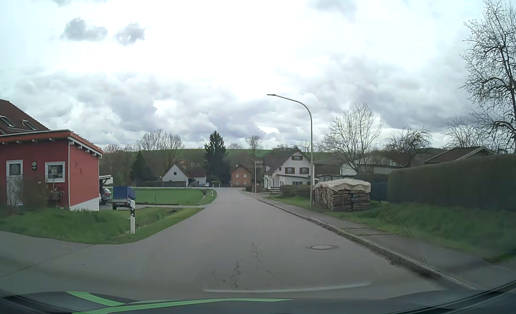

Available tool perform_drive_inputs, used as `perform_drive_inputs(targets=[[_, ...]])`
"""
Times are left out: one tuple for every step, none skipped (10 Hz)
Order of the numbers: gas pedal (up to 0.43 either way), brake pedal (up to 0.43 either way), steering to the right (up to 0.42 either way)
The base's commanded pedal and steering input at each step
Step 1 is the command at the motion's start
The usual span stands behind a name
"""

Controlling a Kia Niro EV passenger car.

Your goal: Follow the waypoints while adhering to traffic rules and regulations

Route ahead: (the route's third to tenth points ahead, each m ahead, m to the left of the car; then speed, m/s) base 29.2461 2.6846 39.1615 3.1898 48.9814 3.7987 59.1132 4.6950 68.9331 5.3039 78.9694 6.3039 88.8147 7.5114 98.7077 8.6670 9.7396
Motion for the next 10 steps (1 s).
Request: perform_drive_inputs(targets=[[0.197, 0.000, -0.001], [0.189, 0.000, -0.002], [0.177, 0.000, -0.002], [0.157, 0.000, -0.003], [0.138, 0.000, -0.003], [0.138, 0.000, -0.004], [0.118, 0.000, -0.005], [0.110, 0.000, -0.005], [0.087, 0.000, -0.008], [0.079, 0.000, -0.010]])
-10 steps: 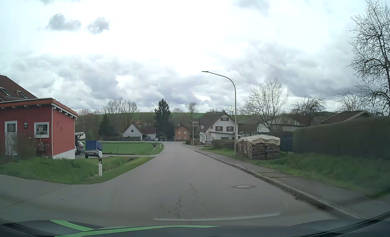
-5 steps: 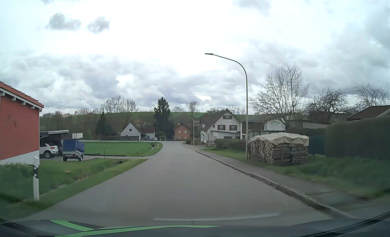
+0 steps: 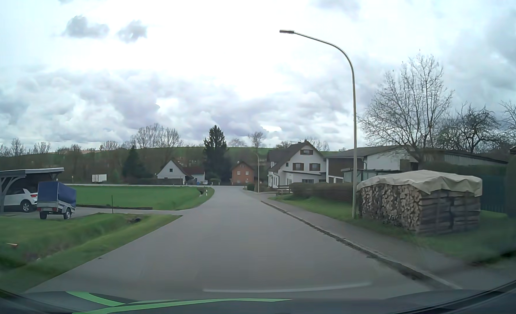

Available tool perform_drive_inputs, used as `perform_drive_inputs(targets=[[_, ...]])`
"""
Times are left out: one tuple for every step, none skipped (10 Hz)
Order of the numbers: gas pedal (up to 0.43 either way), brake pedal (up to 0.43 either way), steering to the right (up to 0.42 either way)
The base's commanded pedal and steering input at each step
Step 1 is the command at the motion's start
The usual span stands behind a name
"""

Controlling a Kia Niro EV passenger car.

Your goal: Follow the waypoints while adhering to traffic rules and regulations

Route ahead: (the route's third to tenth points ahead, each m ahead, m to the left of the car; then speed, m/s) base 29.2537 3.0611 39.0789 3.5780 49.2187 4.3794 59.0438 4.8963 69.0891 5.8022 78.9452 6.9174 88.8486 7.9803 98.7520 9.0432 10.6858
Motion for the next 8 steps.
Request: perform_drive_inputs(targets=[[0.079, 0.000, -0.010], [0.028, 0.000, -0.011], [0.000, 0.000, -0.011], [0.000, 0.000, -0.011], [0.000, 0.000, -0.011], [0.000, 0.000, -0.011], [0.000, 0.000, -0.011], [0.000, 0.000, -0.011]])
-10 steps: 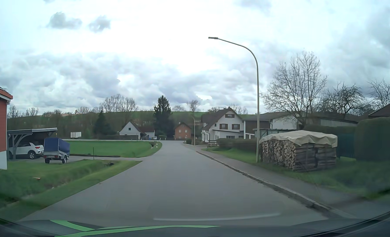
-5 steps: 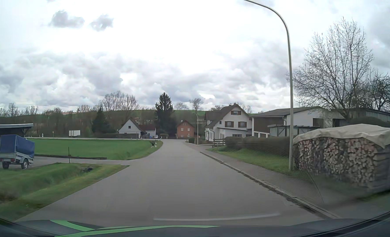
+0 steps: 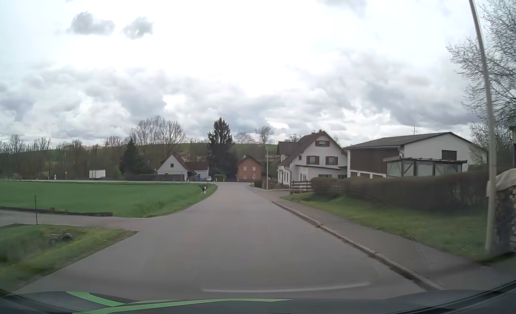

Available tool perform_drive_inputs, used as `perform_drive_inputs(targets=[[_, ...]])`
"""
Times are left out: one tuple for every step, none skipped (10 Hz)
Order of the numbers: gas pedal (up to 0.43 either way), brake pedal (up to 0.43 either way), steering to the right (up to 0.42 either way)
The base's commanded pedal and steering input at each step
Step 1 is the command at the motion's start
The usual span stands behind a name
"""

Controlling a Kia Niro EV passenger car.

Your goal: Follow the waypoints while adhering to traffic rules and regulations

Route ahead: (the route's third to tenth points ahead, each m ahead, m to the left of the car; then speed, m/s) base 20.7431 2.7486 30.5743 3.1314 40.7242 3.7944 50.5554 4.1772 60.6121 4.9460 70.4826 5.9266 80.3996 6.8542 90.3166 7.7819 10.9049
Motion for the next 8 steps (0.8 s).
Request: perform_drive_inputs(targets=[[0.000, 0.000, -0.011], [0.000, 0.000, -0.011], [0.000, 0.000, -0.010], [0.000, 0.000, -0.009], [0.000, 0.000, -0.009], [0.000, 0.000, -0.009], [0.000, 0.000, -0.009], [0.000, 0.000, -0.009]])
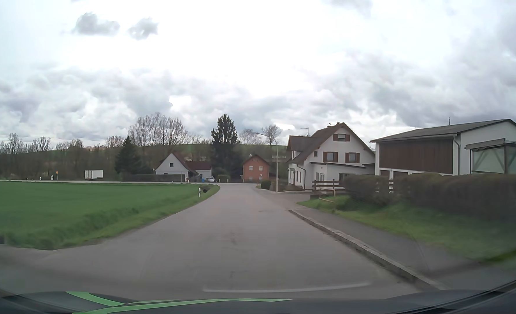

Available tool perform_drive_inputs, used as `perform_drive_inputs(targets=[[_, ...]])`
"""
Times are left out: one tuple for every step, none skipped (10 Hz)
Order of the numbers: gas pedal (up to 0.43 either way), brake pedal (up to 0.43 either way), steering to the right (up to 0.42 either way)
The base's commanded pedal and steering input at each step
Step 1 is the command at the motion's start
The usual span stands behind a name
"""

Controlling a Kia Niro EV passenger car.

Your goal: Follow the waypoints while adhering to traffic rules and regulations

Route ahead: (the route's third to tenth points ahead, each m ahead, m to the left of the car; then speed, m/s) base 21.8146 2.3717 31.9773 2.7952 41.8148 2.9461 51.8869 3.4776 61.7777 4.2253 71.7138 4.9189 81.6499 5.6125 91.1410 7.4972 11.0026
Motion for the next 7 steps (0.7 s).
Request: perform_drive_inputs(targets=[[0.000, 0.000, -0.009], [0.000, 0.000, -0.009], [0.000, 0.000, -0.009], [0.000, 0.000, -0.009], [0.000, 0.000, -0.009], [0.020, 0.000, -0.008], [0.028, 0.000, -0.008]])
